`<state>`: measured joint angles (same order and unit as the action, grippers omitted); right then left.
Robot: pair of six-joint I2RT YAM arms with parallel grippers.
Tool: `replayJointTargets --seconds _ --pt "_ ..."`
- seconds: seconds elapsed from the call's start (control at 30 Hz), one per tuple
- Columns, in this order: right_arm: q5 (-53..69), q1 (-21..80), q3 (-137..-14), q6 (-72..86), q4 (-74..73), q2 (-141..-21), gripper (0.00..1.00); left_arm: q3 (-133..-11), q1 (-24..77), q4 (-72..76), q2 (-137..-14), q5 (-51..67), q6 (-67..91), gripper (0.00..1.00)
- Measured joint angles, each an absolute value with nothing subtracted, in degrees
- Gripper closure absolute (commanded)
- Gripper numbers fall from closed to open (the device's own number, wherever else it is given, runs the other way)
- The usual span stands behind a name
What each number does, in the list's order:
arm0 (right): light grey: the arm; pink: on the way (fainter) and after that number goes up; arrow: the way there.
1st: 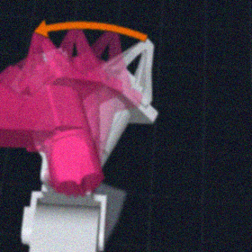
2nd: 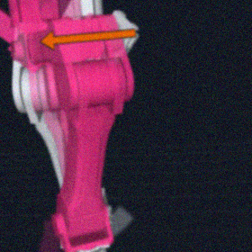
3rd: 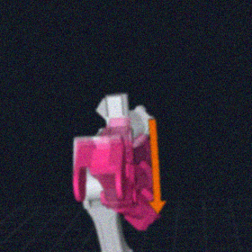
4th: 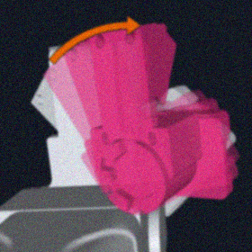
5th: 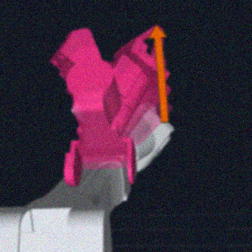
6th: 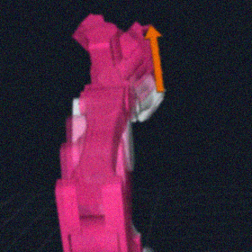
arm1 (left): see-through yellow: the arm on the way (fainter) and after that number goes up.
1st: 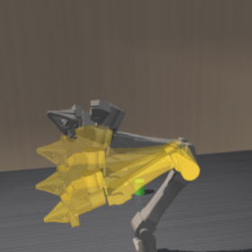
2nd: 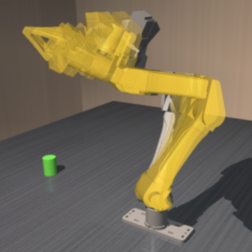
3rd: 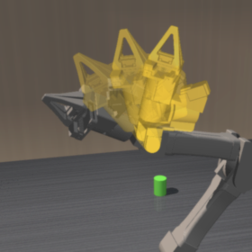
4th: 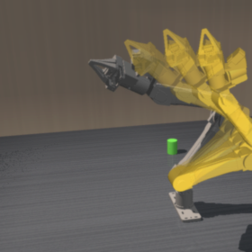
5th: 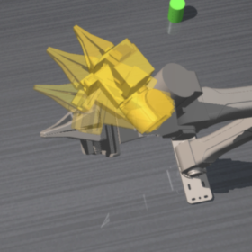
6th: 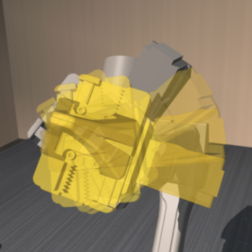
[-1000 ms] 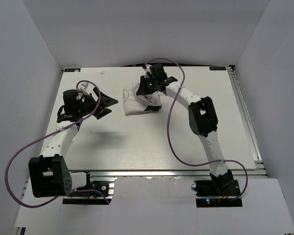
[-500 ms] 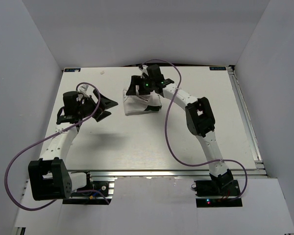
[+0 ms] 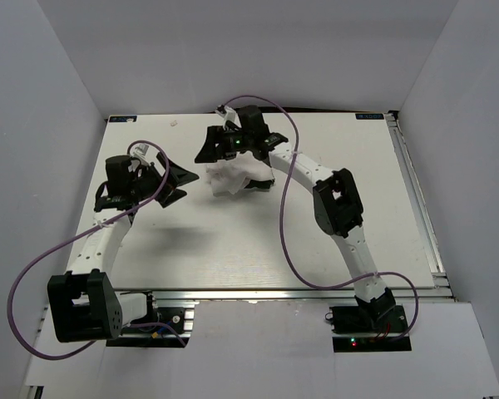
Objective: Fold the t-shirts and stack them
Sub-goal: Fold the tshirt
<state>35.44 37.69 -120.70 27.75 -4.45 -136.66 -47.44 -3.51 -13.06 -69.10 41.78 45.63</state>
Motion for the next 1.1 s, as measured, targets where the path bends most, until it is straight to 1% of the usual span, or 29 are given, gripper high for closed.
replayJointTargets --seconds 0.13,0.23,0.3,0.37,0.47,0.57,0.67,0.8,0.9,1.03,1.1 --pt "38.6 36.2 -119.5 23.8 -3.6 -132.8 0.10 -47.5 -3.9 -13.3 -68.8 41.4 45.4 0.02" --pt "41.4 33.1 -116.4 16.2 -3.1 -128.7 0.12 -47.5 -4.0 -13.3 -68.8 41.4 45.3 0.02" --pt "42.9 30.8 -115.2 7.2 -6.2 -126.7 0.14 -47.5 -4.0 -13.0 -69.0 41.5 45.3 0.02" --pt "43.9 28.6 -112.4 -4.3 -10.5 -124.2 0.14 -47.5 -4.0 -12.3 -69.7 41.9 45.3 0.02" --pt "43.8 27.0 -103.3 -22.7 -16.5 -119.0 0.13 -47.5 -4.0 -10.8 -71.6 42.5 45.5 0.02" --pt "43.7 27.3 -98.3 -32.7 -20.1 -117.4 0.14 -47.9 -3.8 -9.5 -74.8 43.1 46.2 0.03" --pt "43.7 27.0 -97.4 -34.5 -20.9 -117.4 0.14 -48.9 -2.4 -8.7 -79.2 42.3 47.6 0.05" --pt "44.0 24.3 -95.4 -32.4 -18.0 -116.1 0.14 -50.5 5.7 -6.5 -86.0 38.5 51.9 0.13" --pt "43.9 21.9 -92.2 -29.5 -15.9 -113.8 0.14 -52.2 12.4 -4.2 -92.1 34.6 55.8 0.23" --pt "44.1 19.4 -88.8 -25.7 -13.2 -110.8 0.14 -54.8 16.6 -3.5 -98.1 28.2 59.9 0.28" --pt "44.3 18.7 -87.7 -24.2 -12.2 -109.4 0.14 -56.0 17.0 -3.6 -99.2 24.9 61.0 0.29"
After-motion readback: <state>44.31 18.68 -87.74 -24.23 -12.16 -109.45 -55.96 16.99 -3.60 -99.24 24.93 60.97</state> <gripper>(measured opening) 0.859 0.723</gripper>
